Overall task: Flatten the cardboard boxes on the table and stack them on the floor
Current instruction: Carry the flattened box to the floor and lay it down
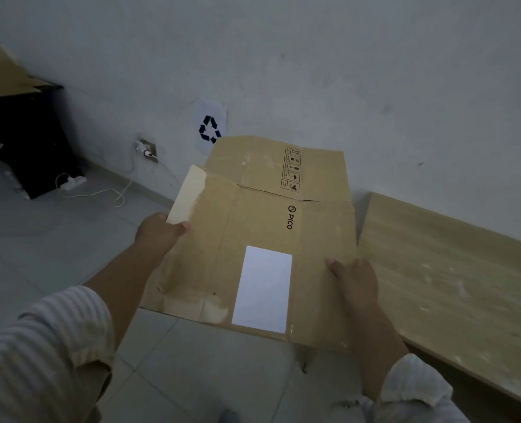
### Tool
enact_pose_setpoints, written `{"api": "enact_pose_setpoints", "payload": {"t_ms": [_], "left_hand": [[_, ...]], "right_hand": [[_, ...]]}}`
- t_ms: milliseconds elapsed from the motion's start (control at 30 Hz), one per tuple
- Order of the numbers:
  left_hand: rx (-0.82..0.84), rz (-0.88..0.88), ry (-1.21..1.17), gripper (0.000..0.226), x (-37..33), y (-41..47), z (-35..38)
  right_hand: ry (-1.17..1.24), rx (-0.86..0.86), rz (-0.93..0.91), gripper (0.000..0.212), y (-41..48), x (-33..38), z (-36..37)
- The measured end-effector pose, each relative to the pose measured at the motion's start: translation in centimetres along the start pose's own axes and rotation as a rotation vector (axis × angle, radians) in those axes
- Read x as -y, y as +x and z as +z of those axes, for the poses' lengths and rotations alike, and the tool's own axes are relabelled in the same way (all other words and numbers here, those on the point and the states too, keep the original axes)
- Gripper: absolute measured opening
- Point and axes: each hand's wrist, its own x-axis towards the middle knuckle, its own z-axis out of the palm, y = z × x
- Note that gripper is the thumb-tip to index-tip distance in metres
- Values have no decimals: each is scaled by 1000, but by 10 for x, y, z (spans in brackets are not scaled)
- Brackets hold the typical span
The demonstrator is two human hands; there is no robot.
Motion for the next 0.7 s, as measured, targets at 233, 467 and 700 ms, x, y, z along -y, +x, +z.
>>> {"api": "enact_pose_setpoints", "payload": {"t_ms": [233, 467, 700], "left_hand": [[14, -49, 100, 44, 26, 120, -5], [55, -133, 126, 40, 43, 238, -18], [94, -139, 148, 34, 74, 358, -55]], "right_hand": [[-11, 52, 70, 59, 58, 28, 107], [-50, 110, 168, 65, 104, 80, 208], [-84, 86, 208, 58, 126, 127, 315]]}}
